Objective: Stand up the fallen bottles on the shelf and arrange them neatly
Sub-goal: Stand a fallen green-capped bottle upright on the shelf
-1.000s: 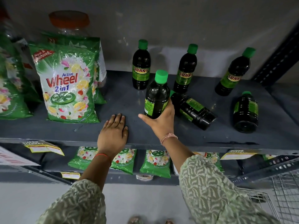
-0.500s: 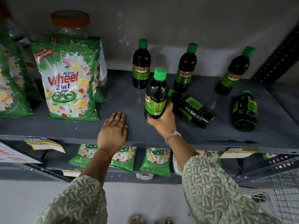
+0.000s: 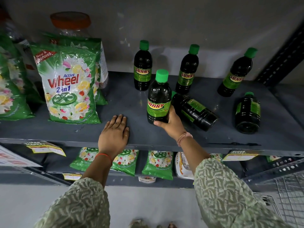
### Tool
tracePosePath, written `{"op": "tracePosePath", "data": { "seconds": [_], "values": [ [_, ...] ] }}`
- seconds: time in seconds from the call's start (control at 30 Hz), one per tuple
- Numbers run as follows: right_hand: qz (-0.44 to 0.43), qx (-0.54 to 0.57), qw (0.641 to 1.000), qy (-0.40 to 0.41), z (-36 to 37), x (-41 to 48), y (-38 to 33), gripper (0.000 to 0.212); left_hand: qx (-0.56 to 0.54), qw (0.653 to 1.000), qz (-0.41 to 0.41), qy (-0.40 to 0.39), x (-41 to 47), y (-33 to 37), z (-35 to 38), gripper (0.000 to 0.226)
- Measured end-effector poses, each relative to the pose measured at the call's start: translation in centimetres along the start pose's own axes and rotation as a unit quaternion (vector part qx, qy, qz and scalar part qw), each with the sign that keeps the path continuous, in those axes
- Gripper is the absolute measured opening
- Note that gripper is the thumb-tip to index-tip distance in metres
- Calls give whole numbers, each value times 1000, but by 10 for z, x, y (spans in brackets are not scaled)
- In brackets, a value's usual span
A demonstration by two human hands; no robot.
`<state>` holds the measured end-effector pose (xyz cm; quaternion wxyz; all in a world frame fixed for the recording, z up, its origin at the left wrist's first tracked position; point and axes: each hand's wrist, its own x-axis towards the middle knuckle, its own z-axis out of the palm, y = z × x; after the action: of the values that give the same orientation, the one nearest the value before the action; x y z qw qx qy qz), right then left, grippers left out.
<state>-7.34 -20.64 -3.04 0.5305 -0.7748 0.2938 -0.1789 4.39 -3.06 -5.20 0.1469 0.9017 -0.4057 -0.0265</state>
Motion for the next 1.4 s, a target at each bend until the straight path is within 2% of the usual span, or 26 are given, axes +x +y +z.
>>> {"op": "tracePosePath", "data": {
  "seconds": [0.07, 0.13, 0.2, 0.3, 0.4, 0.53, 0.67, 1.1, 1.23, 1.3, 1.4],
  "values": [
    [-9, -13, 1000, -15, -2, 0, 1, 73, -1, 1000, 4, 3, 0, 0, 0, 77],
    [-19, -26, 999, 10, 0, 0, 0, 82, -2, 1000, 7, 4, -1, -1, -1, 81],
    [-17, -24, 999, 45, 3, -3, -1, 88, -2, 1000, 6, 2, 0, -1, -1, 77],
    [-3, -25, 997, 70, 7, -5, -2, 73, -6, 1000, 3, -1, 0, 0, -1, 67],
    [-1, -50, 997, 60, 6, -5, -4, 60, -7, 1000, 3, -4, 0, 0, -1, 64],
    [7, -65, 996, 60, 7, -14, -3, 57, -8, 1000, 2, -11, -1, 0, -1, 64],
    [-9, -90, 994, 66, 7, -30, 1, 53, -11, 1000, -1, -17, -1, 2, -2, 50],
    [-30, -90, 994, 47, 3, -65, 3, 50, -21, 1000, -5, -21, -2, 4, -5, 49],
    [-31, -83, 995, 36, 1, -66, 2, 56, -24, 999, -9, -24, -2, 4, -5, 49],
    [-34, -57, 998, 14, 0, -71, 2, 71, -42, 998, -21, -40, 0, 5, -8, 49],
    [-32, -37, 996, 69, -11, -82, -5, 90, -60, 996, -33, -53, 7, 12, -11, 47]
  ]
}}
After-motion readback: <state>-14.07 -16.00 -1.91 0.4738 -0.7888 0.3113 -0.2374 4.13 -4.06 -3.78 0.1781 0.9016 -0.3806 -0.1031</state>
